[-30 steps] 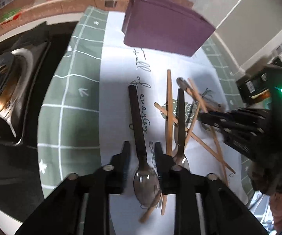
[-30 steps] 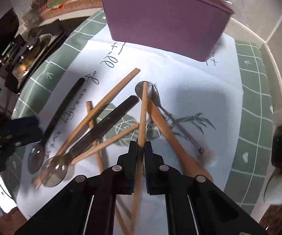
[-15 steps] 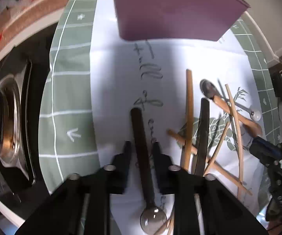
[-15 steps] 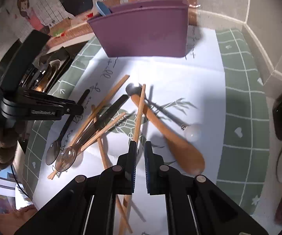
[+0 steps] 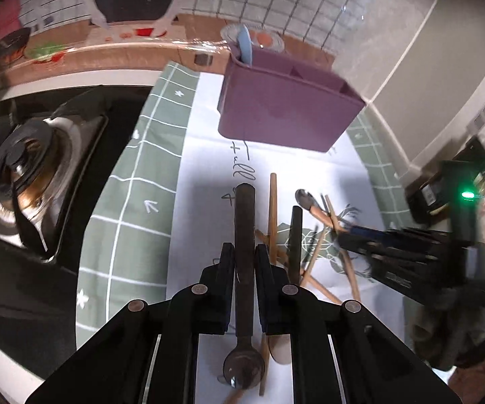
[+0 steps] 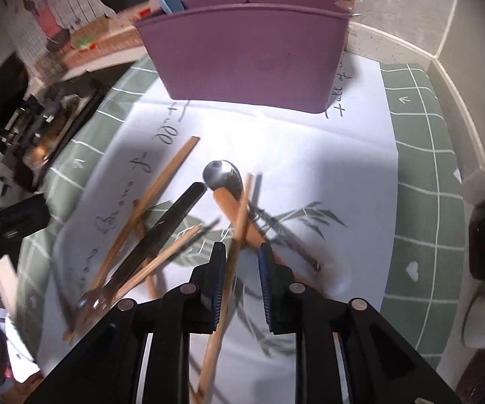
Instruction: Organize utensils
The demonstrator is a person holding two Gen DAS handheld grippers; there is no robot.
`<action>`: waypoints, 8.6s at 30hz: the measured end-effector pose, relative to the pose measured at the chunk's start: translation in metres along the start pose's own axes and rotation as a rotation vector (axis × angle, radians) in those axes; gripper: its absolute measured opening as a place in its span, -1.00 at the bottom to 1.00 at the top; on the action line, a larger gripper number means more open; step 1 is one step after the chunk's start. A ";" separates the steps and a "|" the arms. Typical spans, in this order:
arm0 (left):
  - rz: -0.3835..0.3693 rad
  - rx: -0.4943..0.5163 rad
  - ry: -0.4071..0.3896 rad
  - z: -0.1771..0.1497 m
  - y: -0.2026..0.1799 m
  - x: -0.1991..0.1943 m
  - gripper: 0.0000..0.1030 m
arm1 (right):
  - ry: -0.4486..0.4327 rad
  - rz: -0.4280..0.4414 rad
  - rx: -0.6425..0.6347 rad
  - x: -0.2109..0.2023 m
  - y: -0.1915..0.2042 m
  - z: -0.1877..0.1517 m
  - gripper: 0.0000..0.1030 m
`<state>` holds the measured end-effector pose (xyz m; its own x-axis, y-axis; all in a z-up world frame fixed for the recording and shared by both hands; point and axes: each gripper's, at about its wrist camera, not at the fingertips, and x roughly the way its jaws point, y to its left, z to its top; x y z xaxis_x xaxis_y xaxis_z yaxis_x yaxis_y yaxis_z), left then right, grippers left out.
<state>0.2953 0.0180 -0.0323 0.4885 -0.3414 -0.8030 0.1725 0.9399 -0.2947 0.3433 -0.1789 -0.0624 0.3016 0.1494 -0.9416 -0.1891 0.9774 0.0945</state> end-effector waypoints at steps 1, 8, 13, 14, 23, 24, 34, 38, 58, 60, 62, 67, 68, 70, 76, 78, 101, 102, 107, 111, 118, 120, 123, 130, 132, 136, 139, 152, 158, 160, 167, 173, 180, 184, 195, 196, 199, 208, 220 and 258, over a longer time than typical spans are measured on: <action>-0.005 -0.007 -0.007 -0.001 0.004 -0.004 -0.76 | -0.003 -0.002 -0.004 0.002 0.002 0.000 -0.63; -0.036 -0.019 -0.055 -0.001 0.004 -0.013 -0.76 | -0.010 0.006 -0.044 0.003 0.018 0.001 -0.88; -0.043 0.017 -0.118 0.002 -0.007 -0.032 -0.76 | -0.099 0.053 -0.020 -0.039 0.014 -0.008 -0.89; -0.046 0.028 -0.130 0.004 -0.010 -0.036 -0.76 | -0.112 0.052 -0.019 -0.044 0.013 -0.010 -0.89; -0.080 0.104 -0.207 0.016 -0.033 -0.064 -0.82 | -0.244 0.018 0.001 -0.097 0.011 -0.016 -0.89; -0.082 0.115 -0.216 0.018 -0.036 -0.068 -0.82 | -0.254 0.013 0.000 -0.101 0.010 -0.016 -0.89; -0.095 0.143 -0.193 0.027 -0.039 -0.062 -0.89 | -0.285 -0.005 0.014 -0.112 0.003 -0.015 -0.89; -0.093 0.134 -0.108 0.022 -0.032 -0.038 -0.84 | -0.260 0.009 0.026 -0.104 0.000 -0.018 -0.89; 0.038 0.298 0.279 0.004 -0.010 0.072 0.01 | -0.167 0.069 0.039 -0.070 -0.002 -0.026 -0.88; 0.047 0.315 0.296 0.001 -0.014 0.077 -0.16 | -0.166 0.068 0.045 -0.071 -0.004 -0.028 -0.88; 0.059 0.318 0.278 -0.001 -0.016 0.077 -0.34 | -0.167 0.069 0.055 -0.072 -0.006 -0.030 -0.88; 0.035 0.240 0.175 -0.001 -0.013 0.054 -0.34 | -0.187 0.061 0.078 -0.079 -0.007 -0.034 -0.88; 0.021 0.222 0.143 -0.001 -0.013 0.045 -0.34 | -0.198 0.055 0.080 -0.083 -0.007 -0.035 -0.88; 0.000 0.205 0.084 0.000 -0.016 0.029 -0.34 | -0.211 0.050 0.080 -0.089 -0.006 -0.036 -0.88; -0.056 0.212 -0.093 0.012 -0.038 -0.028 -0.35 | -0.283 0.041 0.079 -0.120 0.000 -0.035 -0.88; -0.066 0.222 -0.127 0.020 -0.043 -0.043 -0.36 | -0.318 0.038 0.072 -0.137 0.003 -0.031 -0.88; -0.037 0.131 -0.133 0.114 -0.031 -0.056 -0.21 | -0.565 -0.092 -0.078 -0.244 0.017 0.057 -0.89; -0.034 0.109 -0.094 0.112 -0.022 -0.043 -0.17 | -0.537 -0.077 -0.065 -0.232 0.014 0.055 -0.89; 0.020 -0.058 0.119 0.101 0.024 0.020 -0.08 | -0.446 -0.024 -0.026 -0.190 0.006 0.038 -0.89; -0.027 -0.106 0.259 0.080 0.022 0.056 -0.08 | -0.399 -0.001 0.002 -0.167 -0.001 0.030 -0.89; -0.095 0.196 0.242 0.043 -0.049 0.063 -0.08 | -0.374 -0.002 0.012 -0.155 -0.009 0.028 -0.89; -0.058 0.274 0.250 0.032 -0.063 0.066 -0.08 | -0.377 -0.001 0.013 -0.156 -0.011 0.028 -0.89; -0.014 0.308 0.279 0.027 -0.072 0.082 -0.26 | -0.379 -0.001 0.017 -0.157 -0.011 0.028 -0.89; 0.078 0.349 0.316 0.026 -0.081 0.110 -0.59 | -0.379 -0.005 0.002 -0.160 -0.007 0.020 -0.89; 0.076 0.345 0.309 0.024 -0.082 0.109 -0.75 | -0.383 -0.005 0.005 -0.163 -0.007 0.017 -0.89; -0.003 0.283 0.222 0.018 -0.076 0.083 -0.76 | -0.397 -0.006 0.020 -0.172 -0.008 0.013 -0.89; -0.072 0.218 0.089 0.020 -0.067 0.037 -0.76 | -0.399 -0.001 0.024 -0.177 -0.009 0.011 -0.89; -0.172 0.199 -0.460 0.105 -0.084 -0.126 -0.76 | -0.557 -0.005 -0.018 -0.253 0.013 0.043 -0.89; -0.138 0.245 -0.737 0.162 -0.108 -0.181 -0.76 | -0.739 -0.079 -0.071 -0.325 0.024 0.089 -0.89; -0.129 0.248 -0.793 0.179 -0.113 -0.184 -0.76 | -0.792 -0.111 -0.078 -0.341 0.024 0.103 -0.88; -0.051 0.192 -0.872 0.209 -0.111 -0.150 -0.76 | -0.817 -0.114 -0.075 -0.329 0.008 0.137 -0.89; 0.023 0.187 -0.864 0.218 -0.107 -0.086 -0.76 | -0.737 -0.076 -0.072 -0.270 -0.007 0.164 -0.89; 0.102 0.151 -0.818 0.219 -0.094 -0.007 -0.76 | -0.636 -0.032 -0.048 -0.200 -0.026 0.183 -0.88; 0.073 0.073 -0.722 0.214 -0.073 0.031 -0.76 | -0.565 -0.016 -0.033 -0.160 -0.034 0.186 -0.88; 0.068 0.014 -0.555 0.197 -0.052 0.073 -0.38 | -0.350 0.054 0.000 -0.076 -0.044 0.169 -0.66; 0.062 -0.002 -0.550 0.196 -0.049 0.067 -0.30 | -0.346 0.050 -0.001 -0.076 -0.043 0.166 -0.46; 0.069 -0.039 -0.538 0.190 -0.038 0.044 -0.13 | -0.365 0.012 -0.005 -0.085 -0.044 0.150 -0.23; 0.156 0.050 -0.299 0.137 -0.010 -0.002 0.15 | -0.335 -0.057 -0.082 -0.111 -0.029 0.089 0.04; 0.057 0.136 -0.073 0.049 -0.012 -0.003 0.24 | -0.164 -0.035 -0.176 -0.077 -0.007 0.009 0.29; -0.024 0.107 0.317 0.027 -0.027 0.081 -0.21 | -0.027 0.174 0.075 -0.040 0.000 -0.029 -0.90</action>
<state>0.3530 -0.0348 -0.0758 0.1959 -0.3328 -0.9224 0.2779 0.9209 -0.2732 0.3045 -0.1891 -0.0344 0.2955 0.3206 -0.9000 -0.1705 0.9446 0.2805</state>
